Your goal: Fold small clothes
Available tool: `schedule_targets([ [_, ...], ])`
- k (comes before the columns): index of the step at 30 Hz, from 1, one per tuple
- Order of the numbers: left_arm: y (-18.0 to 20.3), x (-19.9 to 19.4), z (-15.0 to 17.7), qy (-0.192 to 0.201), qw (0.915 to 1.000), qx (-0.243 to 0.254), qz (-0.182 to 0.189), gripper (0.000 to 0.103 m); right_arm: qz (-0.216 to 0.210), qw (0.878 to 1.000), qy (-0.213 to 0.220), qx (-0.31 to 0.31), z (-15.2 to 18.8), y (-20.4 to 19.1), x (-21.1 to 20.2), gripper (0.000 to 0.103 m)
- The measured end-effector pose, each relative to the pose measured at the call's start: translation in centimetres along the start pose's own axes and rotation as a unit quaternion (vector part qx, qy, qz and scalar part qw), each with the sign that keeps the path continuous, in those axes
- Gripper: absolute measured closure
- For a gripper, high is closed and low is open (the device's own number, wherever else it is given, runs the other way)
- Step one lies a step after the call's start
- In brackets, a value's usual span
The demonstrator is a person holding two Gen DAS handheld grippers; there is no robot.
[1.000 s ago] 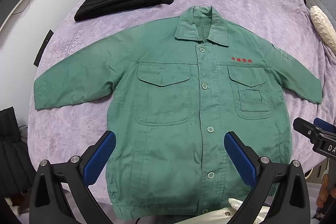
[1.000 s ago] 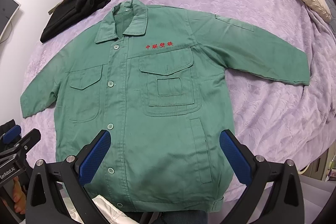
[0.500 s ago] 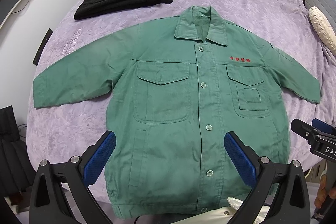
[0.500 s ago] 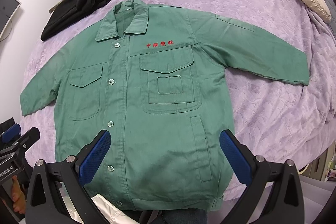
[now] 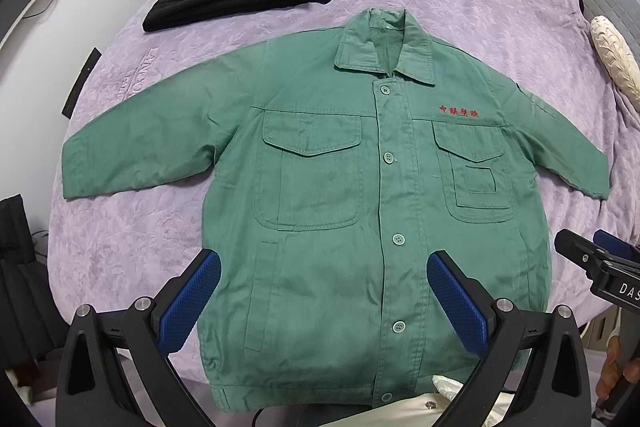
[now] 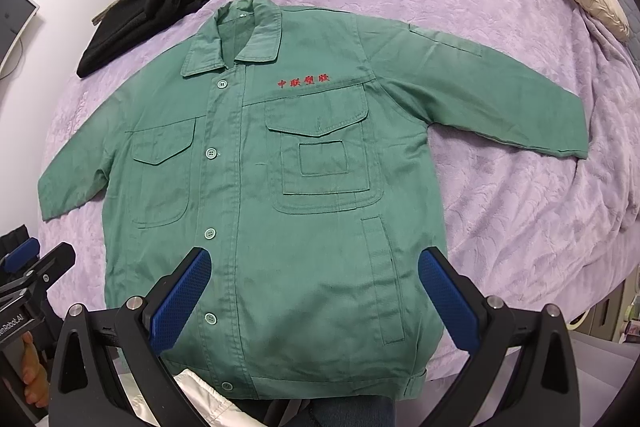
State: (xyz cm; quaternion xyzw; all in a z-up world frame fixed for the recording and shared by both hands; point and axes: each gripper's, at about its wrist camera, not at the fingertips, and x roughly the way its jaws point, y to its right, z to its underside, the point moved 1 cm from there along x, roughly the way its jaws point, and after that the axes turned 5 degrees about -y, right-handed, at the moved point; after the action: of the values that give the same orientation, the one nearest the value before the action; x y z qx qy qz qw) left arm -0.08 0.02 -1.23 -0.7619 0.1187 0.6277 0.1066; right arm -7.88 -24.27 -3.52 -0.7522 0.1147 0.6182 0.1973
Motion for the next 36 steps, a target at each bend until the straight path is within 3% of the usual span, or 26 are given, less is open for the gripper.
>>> schedule_targets([
  [36,-0.17,0.09,-0.07,0.000,1.0000,0.003,0.001,0.000,0.003,1.000,-0.004,0.002,-0.02,0.01,0.19,0.000],
])
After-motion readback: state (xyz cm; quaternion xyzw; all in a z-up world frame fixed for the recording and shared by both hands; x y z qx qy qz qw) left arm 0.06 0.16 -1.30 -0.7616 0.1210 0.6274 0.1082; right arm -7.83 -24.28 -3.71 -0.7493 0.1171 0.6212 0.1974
